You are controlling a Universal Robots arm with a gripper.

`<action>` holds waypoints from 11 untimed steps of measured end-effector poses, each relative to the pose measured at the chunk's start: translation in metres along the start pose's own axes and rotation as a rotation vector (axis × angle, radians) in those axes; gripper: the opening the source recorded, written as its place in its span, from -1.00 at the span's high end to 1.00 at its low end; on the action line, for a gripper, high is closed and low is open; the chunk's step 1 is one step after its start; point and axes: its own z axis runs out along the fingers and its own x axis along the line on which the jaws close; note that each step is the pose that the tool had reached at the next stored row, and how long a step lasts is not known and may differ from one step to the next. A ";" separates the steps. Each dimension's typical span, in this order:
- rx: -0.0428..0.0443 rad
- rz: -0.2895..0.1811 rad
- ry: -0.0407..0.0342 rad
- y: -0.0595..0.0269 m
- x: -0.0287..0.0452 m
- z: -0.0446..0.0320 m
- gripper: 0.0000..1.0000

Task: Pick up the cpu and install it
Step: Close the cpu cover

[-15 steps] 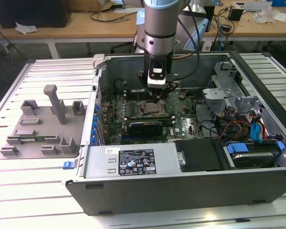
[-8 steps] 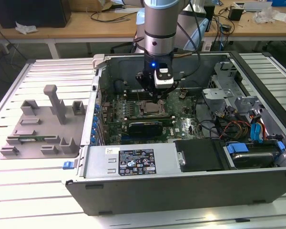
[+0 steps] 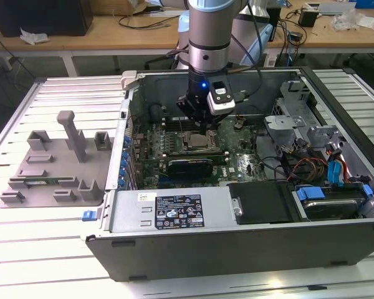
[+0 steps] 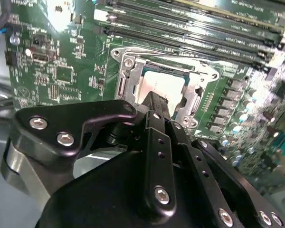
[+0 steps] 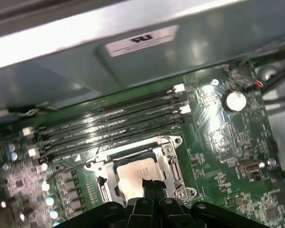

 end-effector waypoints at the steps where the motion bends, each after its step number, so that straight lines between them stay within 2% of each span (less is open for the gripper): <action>1: -0.0001 -0.022 -0.0001 0.0000 0.0000 0.0000 0.79; 2: -0.0001 -0.053 -0.0002 0.0000 0.0000 0.0000 0.79; 4: -0.0001 -0.087 -0.0003 0.0000 0.0000 0.0001 0.79; 8: -0.0010 -0.104 -0.0003 -0.0003 0.0000 0.0029 0.79; 11: -0.0013 -0.151 -0.0004 -0.0008 0.0016 0.0064 0.79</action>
